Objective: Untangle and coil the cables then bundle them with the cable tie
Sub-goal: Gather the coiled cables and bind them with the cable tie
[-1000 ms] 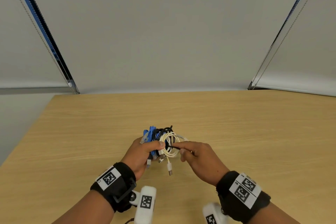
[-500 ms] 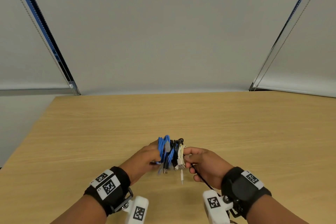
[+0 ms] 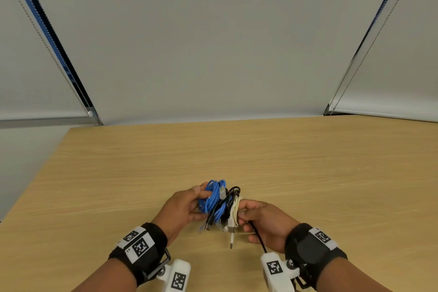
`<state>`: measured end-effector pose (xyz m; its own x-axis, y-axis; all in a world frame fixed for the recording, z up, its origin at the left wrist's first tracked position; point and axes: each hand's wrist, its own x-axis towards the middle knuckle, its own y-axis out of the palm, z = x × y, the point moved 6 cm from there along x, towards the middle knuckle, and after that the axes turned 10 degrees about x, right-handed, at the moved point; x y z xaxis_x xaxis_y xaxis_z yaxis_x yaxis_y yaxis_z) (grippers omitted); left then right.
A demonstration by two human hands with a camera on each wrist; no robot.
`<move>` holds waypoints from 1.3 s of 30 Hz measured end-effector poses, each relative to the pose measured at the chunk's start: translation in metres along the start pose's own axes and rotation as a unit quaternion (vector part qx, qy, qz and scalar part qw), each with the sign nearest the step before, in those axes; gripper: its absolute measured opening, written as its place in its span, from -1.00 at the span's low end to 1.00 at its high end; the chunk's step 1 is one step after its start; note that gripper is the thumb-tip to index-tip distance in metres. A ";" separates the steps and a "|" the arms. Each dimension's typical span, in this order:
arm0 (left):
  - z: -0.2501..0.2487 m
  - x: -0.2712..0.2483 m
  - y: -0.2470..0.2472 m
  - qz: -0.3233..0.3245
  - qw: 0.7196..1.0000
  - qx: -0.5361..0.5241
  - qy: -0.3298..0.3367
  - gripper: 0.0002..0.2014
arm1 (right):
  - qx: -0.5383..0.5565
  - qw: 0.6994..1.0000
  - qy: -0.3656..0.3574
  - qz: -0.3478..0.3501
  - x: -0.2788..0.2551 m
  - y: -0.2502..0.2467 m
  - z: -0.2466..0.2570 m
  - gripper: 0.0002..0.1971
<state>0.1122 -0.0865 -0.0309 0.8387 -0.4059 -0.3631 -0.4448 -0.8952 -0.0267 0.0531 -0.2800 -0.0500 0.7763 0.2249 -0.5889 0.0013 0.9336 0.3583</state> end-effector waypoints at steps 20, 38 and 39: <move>-0.049 0.014 -0.062 -0.190 0.927 0.320 0.054 -0.84 | -0.170 0.985 0.003 -0.025 -0.008 -0.007 0.025 -0.84; -0.074 0.002 -0.012 -0.108 0.965 0.158 0.179 -0.91 | -0.118 0.965 -0.231 -0.023 -0.014 0.029 0.063 -0.86; -0.074 0.002 -0.010 -0.109 0.965 0.160 0.178 -0.90 | -0.156 0.952 -0.258 -0.051 -0.015 0.031 0.068 -0.88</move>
<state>0.1417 -0.0924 0.0377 0.9528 -0.3025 0.0259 -0.2715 -0.8873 -0.3728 0.0840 -0.2732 0.0196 0.9885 0.0371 -0.1467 -0.0317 0.9987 0.0388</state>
